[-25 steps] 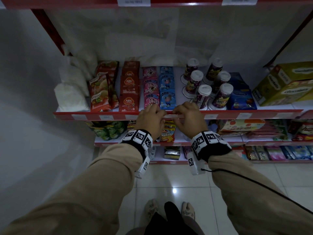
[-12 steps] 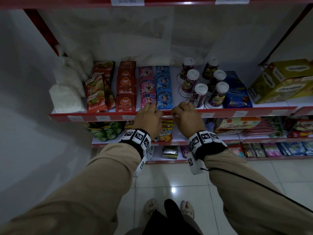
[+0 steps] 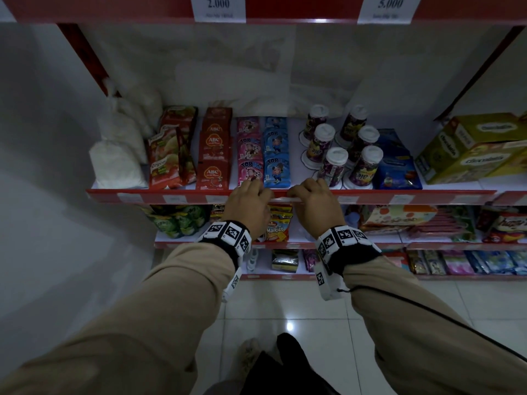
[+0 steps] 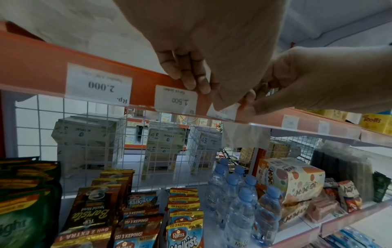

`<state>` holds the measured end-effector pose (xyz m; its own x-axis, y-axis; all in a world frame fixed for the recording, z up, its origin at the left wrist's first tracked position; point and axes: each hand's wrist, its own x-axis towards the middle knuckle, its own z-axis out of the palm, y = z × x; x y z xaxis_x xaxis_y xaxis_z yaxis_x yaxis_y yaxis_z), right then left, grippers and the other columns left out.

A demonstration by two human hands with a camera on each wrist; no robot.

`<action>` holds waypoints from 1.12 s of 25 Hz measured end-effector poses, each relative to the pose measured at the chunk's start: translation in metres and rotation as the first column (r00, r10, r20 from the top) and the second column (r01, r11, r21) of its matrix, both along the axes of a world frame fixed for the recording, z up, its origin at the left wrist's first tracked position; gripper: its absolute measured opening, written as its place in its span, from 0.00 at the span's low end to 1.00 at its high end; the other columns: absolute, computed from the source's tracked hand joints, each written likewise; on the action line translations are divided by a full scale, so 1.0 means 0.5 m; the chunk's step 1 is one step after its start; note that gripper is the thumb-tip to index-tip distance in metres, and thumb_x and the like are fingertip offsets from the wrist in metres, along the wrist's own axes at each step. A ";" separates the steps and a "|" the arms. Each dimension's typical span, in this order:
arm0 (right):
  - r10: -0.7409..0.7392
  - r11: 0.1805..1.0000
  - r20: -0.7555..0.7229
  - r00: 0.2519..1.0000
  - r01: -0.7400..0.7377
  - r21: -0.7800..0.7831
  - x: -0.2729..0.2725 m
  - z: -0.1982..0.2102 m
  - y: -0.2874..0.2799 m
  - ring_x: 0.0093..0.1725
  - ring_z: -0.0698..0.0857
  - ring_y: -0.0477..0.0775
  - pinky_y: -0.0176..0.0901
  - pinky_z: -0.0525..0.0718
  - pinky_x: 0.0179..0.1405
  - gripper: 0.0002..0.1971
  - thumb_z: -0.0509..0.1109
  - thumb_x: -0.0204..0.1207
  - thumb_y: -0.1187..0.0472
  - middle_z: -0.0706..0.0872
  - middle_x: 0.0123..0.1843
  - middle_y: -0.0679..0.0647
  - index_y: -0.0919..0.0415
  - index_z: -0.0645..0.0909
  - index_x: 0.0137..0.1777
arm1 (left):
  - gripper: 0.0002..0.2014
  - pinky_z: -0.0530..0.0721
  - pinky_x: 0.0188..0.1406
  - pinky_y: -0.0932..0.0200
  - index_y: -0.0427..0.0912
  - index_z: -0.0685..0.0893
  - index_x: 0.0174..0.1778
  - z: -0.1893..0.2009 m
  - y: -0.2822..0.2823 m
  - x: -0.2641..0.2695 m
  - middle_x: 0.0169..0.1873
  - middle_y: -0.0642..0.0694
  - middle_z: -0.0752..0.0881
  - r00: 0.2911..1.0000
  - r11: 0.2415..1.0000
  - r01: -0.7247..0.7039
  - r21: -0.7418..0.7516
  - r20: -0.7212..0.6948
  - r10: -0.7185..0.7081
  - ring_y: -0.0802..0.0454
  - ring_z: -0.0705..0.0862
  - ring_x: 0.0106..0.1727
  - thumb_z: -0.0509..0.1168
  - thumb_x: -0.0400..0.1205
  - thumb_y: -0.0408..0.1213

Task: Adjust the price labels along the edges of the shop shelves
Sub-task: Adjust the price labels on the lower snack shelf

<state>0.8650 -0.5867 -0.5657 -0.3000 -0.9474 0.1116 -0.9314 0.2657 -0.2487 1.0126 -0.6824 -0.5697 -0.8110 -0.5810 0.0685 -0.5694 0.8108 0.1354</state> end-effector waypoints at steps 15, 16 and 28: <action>0.039 0.995 -0.094 0.995 -0.031 0.090 0.038 0.012 -0.012 0.61 0.73 0.64 0.55 0.67 0.57 0.20 0.70 0.72 0.57 0.77 0.63 0.58 0.52 0.78 0.66 | 0.21 0.68 0.64 0.51 0.46 0.73 0.68 0.023 0.015 0.038 0.63 0.47 0.79 0.992 0.985 -0.089 0.145 -0.076 0.101 0.46 0.73 0.67 0.63 0.78 0.35; 0.043 0.996 -0.091 0.995 -0.035 0.088 0.044 0.011 -0.017 0.62 0.73 0.64 0.55 0.67 0.56 0.20 0.70 0.72 0.57 0.77 0.63 0.58 0.53 0.78 0.66 | 0.22 0.67 0.65 0.51 0.46 0.72 0.70 0.024 0.011 0.045 0.65 0.48 0.78 0.994 0.988 -0.086 0.125 -0.057 0.094 0.46 0.72 0.68 0.62 0.78 0.35; -0.134 0.988 -0.090 0.987 0.139 0.063 0.120 -0.004 -0.015 0.60 0.73 0.66 0.55 0.70 0.52 0.25 0.67 0.67 0.64 0.76 0.65 0.61 0.62 0.75 0.66 | 0.31 0.68 0.60 0.48 0.43 0.71 0.73 -0.002 -0.035 0.119 0.65 0.43 0.72 0.999 1.000 -0.015 0.003 0.040 0.015 0.42 0.69 0.65 0.65 0.71 0.33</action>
<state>0.9250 -0.5941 -0.5677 -0.4193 -0.9045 0.0783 -0.9022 0.4055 -0.1470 1.0723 -0.6997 -0.5709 -0.8045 -0.5929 0.0341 -0.5862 0.8020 0.1152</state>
